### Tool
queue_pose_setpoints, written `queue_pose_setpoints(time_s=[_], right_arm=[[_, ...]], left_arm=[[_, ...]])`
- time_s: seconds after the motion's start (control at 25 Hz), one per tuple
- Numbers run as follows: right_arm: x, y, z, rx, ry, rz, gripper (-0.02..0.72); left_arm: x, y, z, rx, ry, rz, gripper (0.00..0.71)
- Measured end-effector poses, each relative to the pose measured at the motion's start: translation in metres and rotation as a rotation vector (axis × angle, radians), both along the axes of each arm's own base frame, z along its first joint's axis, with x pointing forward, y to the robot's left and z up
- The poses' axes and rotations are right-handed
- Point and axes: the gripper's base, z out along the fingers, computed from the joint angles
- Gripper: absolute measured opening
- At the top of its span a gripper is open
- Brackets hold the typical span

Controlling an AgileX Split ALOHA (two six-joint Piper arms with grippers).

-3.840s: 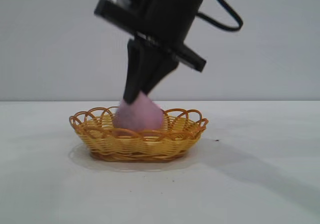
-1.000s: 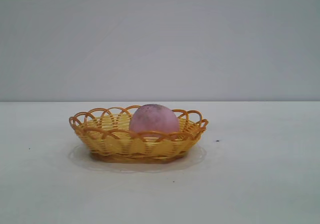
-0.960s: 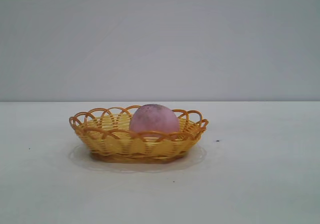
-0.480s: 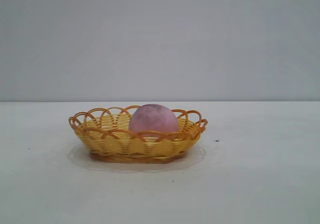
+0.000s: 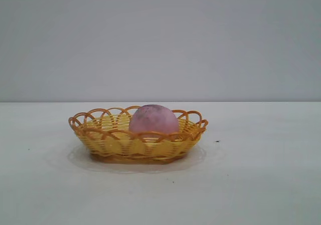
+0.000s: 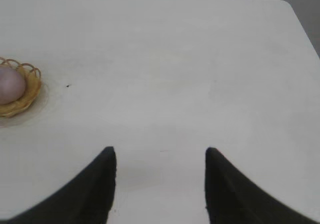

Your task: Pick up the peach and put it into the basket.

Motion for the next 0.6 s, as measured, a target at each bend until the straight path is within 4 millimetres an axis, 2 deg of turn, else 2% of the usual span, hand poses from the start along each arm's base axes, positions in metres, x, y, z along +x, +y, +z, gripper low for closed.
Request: queue_pose_setpoints(time_s=[0.04,0.08,0.12,0.6], right_arm=[[0.0,0.0,0.0,0.0,0.0,0.0,0.315],[0.0,0.0,0.0,0.0,0.0,0.0,0.262],[0.0,0.0,0.0,0.0,0.0,0.0,0.248],[0.0,0.0,0.0,0.0,0.0,0.0,0.258]], left_arm=[[0.0,0.0,0.0,0.0,0.0,0.0,0.365],[0.0,0.0,0.0,0.0,0.0,0.0,0.365],[0.0,0.0,0.0,0.0,0.0,0.0,0.365],[0.0,0.0,0.0,0.0,0.0,0.0,0.365]])
